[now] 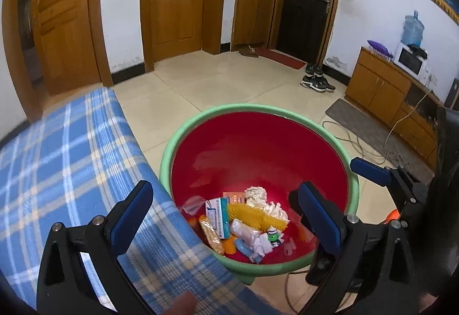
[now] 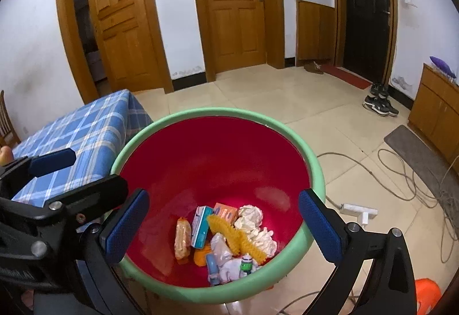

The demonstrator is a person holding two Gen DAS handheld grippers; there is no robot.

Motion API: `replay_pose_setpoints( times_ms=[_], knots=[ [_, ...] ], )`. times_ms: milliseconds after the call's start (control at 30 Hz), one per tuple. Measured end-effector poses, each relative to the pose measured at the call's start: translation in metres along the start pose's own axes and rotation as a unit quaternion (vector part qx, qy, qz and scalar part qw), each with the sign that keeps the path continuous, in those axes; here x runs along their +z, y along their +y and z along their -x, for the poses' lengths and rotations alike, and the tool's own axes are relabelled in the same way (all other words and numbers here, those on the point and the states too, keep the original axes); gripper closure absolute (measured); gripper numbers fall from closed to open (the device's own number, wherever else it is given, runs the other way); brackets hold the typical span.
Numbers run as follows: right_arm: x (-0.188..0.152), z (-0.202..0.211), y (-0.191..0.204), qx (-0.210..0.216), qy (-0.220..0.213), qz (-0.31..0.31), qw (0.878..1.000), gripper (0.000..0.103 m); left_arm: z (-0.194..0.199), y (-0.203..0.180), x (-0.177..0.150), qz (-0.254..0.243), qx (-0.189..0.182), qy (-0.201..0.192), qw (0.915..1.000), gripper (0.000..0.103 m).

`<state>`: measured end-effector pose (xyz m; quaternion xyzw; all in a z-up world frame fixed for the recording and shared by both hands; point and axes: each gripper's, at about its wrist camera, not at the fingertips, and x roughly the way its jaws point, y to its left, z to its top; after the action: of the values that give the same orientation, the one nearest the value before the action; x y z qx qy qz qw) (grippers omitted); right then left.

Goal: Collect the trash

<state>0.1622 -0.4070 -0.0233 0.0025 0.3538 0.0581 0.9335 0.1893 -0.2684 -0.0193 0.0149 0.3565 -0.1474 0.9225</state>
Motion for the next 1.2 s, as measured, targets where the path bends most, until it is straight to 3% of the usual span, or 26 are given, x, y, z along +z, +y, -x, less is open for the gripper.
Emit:
replay_pose_setpoints(
  times_ms=[233,367,600,867,1200],
  knots=[
    [0.012,0.026,-0.003,0.023,-0.016,-0.050,0.998,0.000,0.048,-0.015,0.021,-0.041,-0.002,-0.043,0.9982,0.002],
    [0.022,0.052,0.000,0.026,-0.029,-0.049,0.998,0.000,0.084,-0.020,0.032,-0.054,0.009,-0.074,0.9957,0.002],
    [0.036,0.114,0.014,0.014,-0.057,-0.038,0.998,0.000,0.146,-0.012,0.041,-0.016,0.000,-0.110,0.9939,0.002],
    [0.034,0.173,0.034,-0.013,-0.077,-0.026,0.997,0.000,0.194,-0.004,0.019,-0.005,0.018,-0.144,0.9894,0.002],
    [-0.017,0.166,0.040,-0.015,-0.070,-0.049,0.996,0.000,0.188,0.006,-0.028,0.004,0.041,-0.123,0.9916,0.002]
  ],
)
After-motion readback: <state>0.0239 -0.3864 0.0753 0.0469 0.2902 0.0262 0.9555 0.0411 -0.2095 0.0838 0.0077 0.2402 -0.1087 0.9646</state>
